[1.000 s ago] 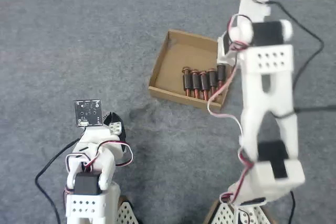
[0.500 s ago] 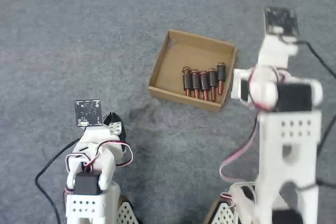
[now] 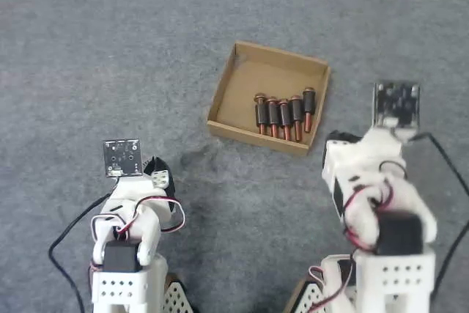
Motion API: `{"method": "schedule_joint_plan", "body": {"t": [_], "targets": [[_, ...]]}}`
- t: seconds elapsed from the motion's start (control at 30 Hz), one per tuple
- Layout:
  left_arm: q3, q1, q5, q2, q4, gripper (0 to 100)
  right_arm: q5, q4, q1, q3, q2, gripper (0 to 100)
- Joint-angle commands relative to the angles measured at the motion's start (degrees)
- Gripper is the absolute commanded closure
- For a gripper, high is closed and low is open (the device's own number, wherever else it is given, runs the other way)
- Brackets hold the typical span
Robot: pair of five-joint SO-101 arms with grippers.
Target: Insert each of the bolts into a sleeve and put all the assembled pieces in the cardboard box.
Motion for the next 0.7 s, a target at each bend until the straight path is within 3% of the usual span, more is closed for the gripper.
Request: {"method": "schedule_joint_plan", "body": {"t": [0.0,0.4,0.67], "targets": [[-0.8,-0.1,-0.6,-0.3,-0.8,99,1.3,-7.1,0.7,8.7,-7.4,99.3],[-0.8,-0.1,-0.6,-0.3,-0.8,99,1.3,-28.4,0.5,34.5,-15.3,99.3],[-0.8,-0.1,-0.6,-0.3,-0.8,99,1.0,-30.4,0.4,43.3,-15.5,99.3]]}}
